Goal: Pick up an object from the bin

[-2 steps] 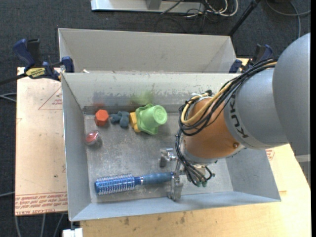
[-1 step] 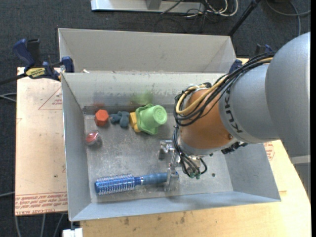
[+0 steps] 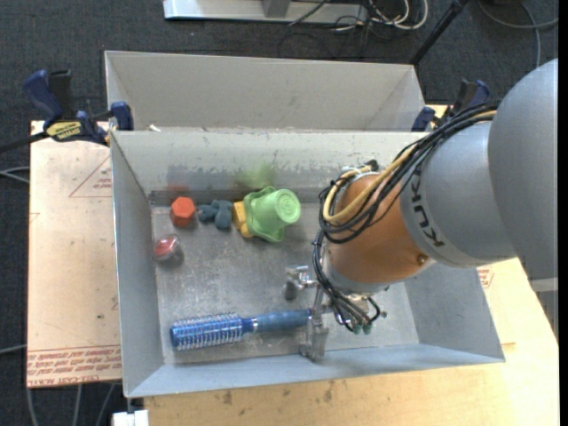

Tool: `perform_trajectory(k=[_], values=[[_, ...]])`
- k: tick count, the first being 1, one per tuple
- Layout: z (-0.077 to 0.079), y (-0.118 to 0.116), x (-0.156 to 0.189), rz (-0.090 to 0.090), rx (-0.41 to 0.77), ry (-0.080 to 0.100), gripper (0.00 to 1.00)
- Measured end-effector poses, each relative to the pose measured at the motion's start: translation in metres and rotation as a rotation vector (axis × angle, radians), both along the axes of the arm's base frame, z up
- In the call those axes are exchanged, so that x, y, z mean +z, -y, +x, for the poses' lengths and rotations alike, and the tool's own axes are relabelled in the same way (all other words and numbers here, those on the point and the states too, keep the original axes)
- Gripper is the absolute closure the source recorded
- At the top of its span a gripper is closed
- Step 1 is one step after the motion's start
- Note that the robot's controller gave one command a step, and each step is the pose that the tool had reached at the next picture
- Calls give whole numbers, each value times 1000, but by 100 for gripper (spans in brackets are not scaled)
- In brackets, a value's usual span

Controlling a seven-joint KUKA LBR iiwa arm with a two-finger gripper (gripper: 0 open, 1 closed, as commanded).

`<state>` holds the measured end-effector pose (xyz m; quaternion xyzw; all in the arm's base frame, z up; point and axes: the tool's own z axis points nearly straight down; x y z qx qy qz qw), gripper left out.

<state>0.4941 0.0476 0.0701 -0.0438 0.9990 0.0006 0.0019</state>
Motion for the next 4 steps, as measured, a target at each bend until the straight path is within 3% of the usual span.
perform_trajectory(k=[1, 2, 3, 4], values=[[-9, -2, 2, 1, -3, 10, 0], [2, 0, 0, 1, -263, -3, 0], [2, 0, 0, 0, -262, -4, 100], [78, -1, 1, 2, -349, 2, 100]])
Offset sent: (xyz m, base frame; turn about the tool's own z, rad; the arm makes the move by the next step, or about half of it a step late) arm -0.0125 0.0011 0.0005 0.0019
